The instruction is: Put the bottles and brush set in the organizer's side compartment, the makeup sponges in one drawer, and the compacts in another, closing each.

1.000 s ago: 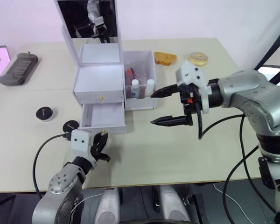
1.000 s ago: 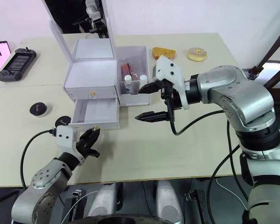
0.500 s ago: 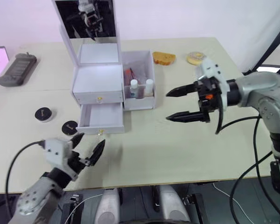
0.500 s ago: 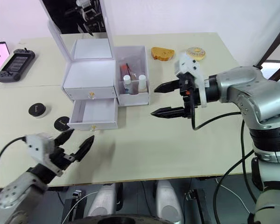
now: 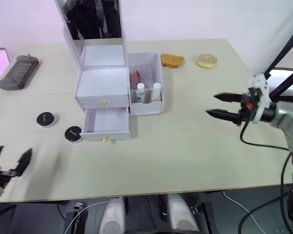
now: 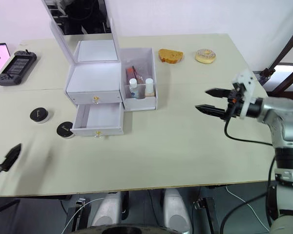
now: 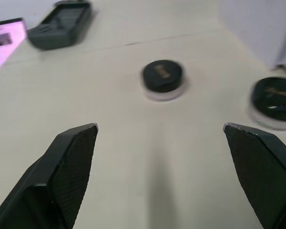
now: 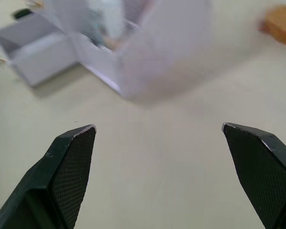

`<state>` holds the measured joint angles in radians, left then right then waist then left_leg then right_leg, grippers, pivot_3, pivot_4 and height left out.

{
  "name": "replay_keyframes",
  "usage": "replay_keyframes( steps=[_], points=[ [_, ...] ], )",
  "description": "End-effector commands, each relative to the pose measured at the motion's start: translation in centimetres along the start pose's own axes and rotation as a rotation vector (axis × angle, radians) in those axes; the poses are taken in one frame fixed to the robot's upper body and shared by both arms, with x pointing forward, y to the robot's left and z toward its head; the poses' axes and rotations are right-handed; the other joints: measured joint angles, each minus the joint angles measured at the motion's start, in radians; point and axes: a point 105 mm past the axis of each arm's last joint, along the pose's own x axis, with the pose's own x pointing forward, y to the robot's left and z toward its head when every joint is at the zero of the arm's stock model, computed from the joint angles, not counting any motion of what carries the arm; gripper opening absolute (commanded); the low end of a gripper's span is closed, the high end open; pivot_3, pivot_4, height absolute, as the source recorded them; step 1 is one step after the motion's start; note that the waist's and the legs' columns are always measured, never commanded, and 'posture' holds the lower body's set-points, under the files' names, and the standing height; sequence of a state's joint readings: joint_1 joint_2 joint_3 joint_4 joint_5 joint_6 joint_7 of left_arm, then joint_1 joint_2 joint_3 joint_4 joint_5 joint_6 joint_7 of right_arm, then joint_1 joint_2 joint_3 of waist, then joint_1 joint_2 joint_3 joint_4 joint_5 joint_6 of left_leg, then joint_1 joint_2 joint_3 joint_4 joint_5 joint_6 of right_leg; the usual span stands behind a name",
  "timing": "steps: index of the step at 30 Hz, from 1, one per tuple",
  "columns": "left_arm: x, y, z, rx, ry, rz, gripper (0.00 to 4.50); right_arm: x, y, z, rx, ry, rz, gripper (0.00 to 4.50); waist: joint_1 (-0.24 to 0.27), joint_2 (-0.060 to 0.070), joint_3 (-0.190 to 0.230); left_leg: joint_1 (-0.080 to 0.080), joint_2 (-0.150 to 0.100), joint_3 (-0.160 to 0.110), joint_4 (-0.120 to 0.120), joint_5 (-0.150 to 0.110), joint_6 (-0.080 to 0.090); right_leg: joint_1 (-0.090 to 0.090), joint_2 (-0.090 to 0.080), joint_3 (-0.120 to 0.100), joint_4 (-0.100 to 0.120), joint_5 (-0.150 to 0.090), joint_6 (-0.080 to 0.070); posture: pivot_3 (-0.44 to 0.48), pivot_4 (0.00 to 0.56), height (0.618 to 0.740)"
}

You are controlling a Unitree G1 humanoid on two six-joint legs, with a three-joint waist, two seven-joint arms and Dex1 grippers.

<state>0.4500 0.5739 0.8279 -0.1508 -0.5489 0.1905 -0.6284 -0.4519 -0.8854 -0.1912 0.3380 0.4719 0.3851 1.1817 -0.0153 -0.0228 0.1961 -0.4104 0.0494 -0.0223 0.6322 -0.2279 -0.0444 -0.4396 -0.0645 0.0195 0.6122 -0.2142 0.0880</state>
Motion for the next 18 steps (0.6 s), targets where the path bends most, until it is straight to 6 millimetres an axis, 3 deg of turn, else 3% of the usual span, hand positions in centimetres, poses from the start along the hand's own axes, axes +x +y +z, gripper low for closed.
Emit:
replay_keyframes(
  steps=[1,4,7,13,18],
  points=[
    [-0.5,1.8,-0.1,0.058,0.005,0.032,4.47,-3.2,-2.2,-1.4,-0.04,0.009,-0.153,4.5,-0.004,0.0,0.0,0.0,0.0,0.001,0.0,0.0,0.0,0.0,0.0,0.001,0.0,0.0,0.0,0.0,0.15,0.74],
    [-0.6,2.7,-0.5,0.064,0.021,0.041,4.47,-4.9,-2.9,-3.4,-0.04,0.039,-0.226,4.5,-0.007,0.0,0.0,0.001,0.0,0.001,0.0,0.0,0.0,0.0,0.0,0.001,0.0,0.0,0.0,0.0,0.15,0.74],
    [-0.3,3.0,-0.4,0.076,0.025,0.03,4.47,-5.5,-3.1,-3.8,-0.053,0.032,-0.256,4.5,-0.013,0.0,0.0,0.002,0.001,0.002,0.0,0.0,0.0,-0.001,0.0,0.002,0.0,0.001,-0.002,0.0,0.15,0.74],
    [0.8,1.8,0.1,0.085,0.006,-0.017,4.47,-3.6,-2.2,-2.0,-0.093,-0.007,-0.192,4.5,-0.034,0.0,0.0,0.003,0.002,0.003,0.0,0.0,0.0,-0.001,0.001,0.002,0.001,0.002,-0.002,0.0,0.15,0.74],
    [2.0,-1.1,1.5,0.081,-0.021,-0.131,4.47,-0.3,-0.1,0.7,-0.199,-0.018,-0.107,4.5,-0.032,0.001,0.0,0.003,0.002,0.003,-0.001,0.0,0.0,-0.001,0.001,0.003,0.002,0.002,-0.003,0.0,0.15,0.74]
  ],
)
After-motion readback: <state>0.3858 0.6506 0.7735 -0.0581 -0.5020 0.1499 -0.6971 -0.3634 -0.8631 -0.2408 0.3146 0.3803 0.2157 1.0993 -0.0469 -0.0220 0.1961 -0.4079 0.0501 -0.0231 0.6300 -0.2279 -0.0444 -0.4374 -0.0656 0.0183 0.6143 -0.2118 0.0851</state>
